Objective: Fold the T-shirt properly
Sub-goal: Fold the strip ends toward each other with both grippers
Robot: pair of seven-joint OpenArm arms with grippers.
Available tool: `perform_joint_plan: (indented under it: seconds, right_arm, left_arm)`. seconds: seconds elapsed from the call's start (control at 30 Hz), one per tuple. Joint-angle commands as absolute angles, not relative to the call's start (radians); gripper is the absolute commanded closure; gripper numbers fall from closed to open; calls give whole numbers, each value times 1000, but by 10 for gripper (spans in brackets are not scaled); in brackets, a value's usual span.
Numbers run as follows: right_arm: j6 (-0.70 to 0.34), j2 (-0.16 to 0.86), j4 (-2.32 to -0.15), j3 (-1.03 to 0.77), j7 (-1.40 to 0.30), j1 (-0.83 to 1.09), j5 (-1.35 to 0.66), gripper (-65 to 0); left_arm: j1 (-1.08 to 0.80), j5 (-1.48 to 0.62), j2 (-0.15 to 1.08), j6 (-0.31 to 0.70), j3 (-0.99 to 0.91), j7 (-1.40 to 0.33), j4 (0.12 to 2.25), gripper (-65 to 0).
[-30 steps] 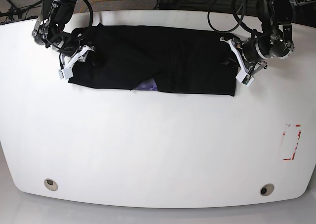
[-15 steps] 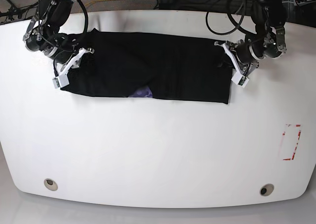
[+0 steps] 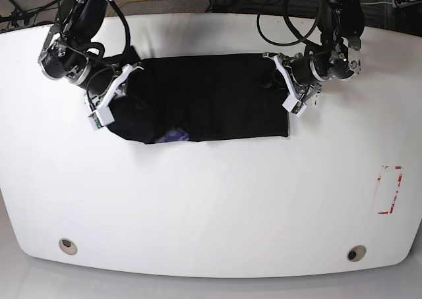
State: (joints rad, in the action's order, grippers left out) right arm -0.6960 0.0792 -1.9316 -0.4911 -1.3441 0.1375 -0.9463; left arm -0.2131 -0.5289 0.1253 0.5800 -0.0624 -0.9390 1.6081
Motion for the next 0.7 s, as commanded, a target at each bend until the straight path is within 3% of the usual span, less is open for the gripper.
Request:
perform_joint_plan:
  seconds: [0.0,0.37,0.67]
  right_arm:
    - [-698,47,-1951,-460,-1323,111,-983,0]
    - [-698,-67,-1945,-280,-1322,27,-865,0]
    - [-698,-88,-1893,-77,-1265,-19,-699,-13]
  left_arm:
    - [-217,-499,127,576,-45,-978,1612,-126]
    - [-194,-499,128,576,-47,-978,1615,-126]
    - [-196,-501,128,576,-47,-978,1616,-126]
